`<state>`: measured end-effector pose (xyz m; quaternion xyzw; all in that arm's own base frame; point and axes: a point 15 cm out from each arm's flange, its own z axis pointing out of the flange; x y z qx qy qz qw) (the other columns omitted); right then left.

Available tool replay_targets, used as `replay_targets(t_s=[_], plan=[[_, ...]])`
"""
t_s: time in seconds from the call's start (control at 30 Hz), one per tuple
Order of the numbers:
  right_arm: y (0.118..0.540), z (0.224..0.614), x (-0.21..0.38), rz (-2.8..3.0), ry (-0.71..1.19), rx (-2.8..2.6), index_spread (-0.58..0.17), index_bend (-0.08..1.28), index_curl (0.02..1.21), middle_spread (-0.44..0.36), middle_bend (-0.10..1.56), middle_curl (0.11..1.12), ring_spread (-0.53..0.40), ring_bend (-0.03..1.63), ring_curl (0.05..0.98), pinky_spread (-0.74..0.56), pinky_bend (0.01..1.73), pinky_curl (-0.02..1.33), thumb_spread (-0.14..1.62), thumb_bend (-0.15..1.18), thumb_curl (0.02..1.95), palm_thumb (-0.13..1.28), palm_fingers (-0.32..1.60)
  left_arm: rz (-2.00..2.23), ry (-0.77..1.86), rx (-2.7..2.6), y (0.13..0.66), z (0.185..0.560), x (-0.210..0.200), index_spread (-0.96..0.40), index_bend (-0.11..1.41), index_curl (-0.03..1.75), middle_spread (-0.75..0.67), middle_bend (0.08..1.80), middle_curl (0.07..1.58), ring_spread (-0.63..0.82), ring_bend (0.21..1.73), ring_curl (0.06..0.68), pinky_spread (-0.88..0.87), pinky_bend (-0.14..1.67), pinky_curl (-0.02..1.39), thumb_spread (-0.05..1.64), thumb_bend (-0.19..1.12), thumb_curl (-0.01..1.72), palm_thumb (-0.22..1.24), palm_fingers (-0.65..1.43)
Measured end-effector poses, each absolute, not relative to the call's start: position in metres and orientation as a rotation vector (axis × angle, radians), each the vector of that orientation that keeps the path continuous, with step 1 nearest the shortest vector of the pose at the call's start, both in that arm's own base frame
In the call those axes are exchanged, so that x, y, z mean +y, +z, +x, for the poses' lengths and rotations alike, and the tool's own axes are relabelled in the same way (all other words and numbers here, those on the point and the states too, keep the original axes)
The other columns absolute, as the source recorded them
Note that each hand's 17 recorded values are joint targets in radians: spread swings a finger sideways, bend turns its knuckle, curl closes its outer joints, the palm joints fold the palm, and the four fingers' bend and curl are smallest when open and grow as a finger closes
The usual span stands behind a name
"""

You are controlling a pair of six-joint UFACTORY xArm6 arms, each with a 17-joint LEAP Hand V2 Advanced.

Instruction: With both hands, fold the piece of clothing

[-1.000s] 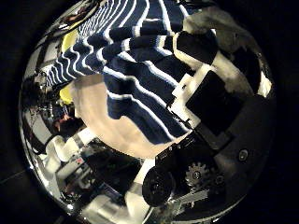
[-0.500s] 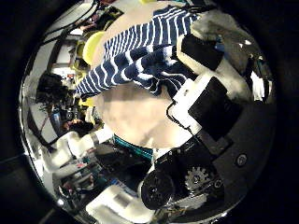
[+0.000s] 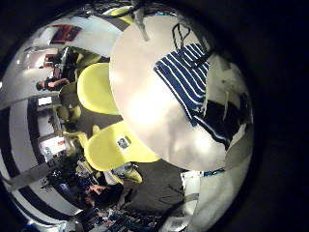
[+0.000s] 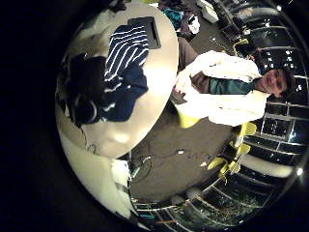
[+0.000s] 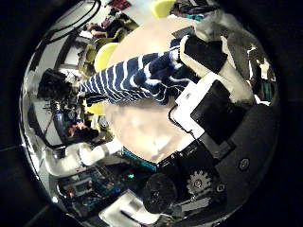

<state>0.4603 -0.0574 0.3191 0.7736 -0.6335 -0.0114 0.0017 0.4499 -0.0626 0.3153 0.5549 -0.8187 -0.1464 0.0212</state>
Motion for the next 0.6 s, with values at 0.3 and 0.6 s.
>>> replay_targets(t_s=[0.3,0.6], plan=[[0.247,0.529,-0.056,2.398,-0.154,-1.92,-0.368,1.01,1.01,-0.191,1.29,0.96,-0.253,1.43,0.83,-0.2,1.3,1.02,1.23,-0.01,0.71,1.0,0.86,1.755,-0.455,-2.517,0.251,0.517,-0.069,-0.52,0.18,1.58,-0.74,0.73,1.24,-0.46,1.36,0.54,-0.62,1.16,0.69,1.1,-0.02,0.58,0.79,0.96],[0.21,0.583,-0.067,2.398,-0.101,-1.984,-0.364,0.62,0.94,-0.231,1.13,0.88,-0.261,1.47,0.81,-0.28,1.26,1.0,1.29,-0.03,0.64,0.82,0.49,1.832,-0.46,-2.486,0.226,0.543,-0.065,-0.5,0.18,1.57,-0.74,0.74,1.23,-0.47,1.34,0.538,-0.63,1.12,0.7,1.09,-0.03,0.55,0.73,0.89]])
